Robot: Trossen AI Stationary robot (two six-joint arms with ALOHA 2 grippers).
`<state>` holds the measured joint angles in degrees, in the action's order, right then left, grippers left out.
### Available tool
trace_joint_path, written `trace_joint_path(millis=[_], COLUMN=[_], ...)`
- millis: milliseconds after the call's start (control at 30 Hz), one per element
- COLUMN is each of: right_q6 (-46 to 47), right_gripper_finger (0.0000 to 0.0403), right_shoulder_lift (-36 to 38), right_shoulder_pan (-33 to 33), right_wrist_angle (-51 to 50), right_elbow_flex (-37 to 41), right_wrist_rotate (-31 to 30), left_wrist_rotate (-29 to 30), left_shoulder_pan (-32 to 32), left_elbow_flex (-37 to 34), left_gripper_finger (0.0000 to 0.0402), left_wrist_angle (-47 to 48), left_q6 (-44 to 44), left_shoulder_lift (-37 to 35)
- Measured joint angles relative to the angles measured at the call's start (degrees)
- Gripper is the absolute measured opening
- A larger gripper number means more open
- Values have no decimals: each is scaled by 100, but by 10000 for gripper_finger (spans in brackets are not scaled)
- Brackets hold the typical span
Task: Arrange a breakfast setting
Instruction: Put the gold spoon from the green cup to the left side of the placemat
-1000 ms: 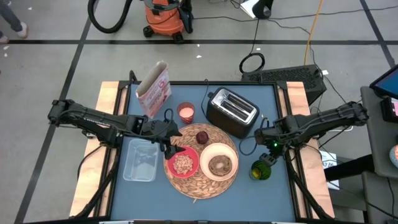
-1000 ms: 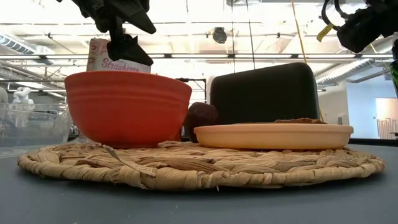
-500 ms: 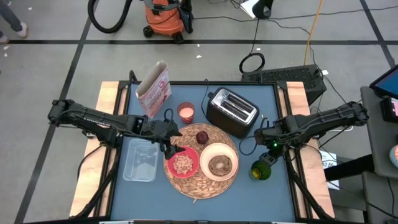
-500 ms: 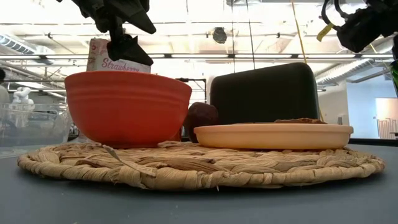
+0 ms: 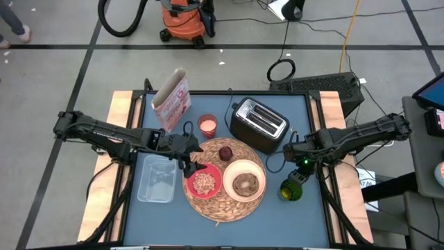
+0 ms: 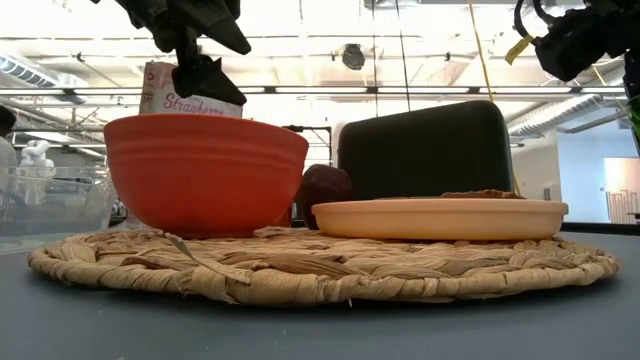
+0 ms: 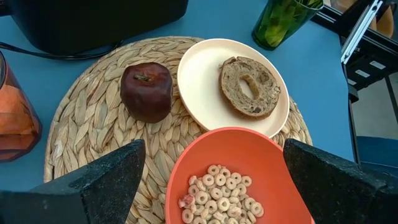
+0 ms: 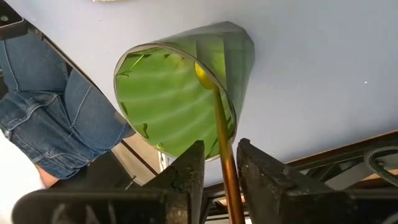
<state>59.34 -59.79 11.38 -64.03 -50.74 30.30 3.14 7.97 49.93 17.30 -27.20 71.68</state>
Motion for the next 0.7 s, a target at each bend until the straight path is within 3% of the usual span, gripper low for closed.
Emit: trace_joint_path(millis=[300,700], right_q6=[1,-19], right_gripper_finger=[82,82], right_shoulder_lift=[0,0], right_shoulder_pan=[-2,-2], right_wrist_angle=[-2,-2], right_elbow_flex=[0,0], right_wrist_rotate=[440,439], left_wrist_rotate=[-1,0], left_shoulder_pan=[0,0], left_elbow_flex=[0,0], left_gripper_finger=[386,386], left_wrist_angle=[1,2], left_q6=[0,0], left_shoulder_lift=[0,0])
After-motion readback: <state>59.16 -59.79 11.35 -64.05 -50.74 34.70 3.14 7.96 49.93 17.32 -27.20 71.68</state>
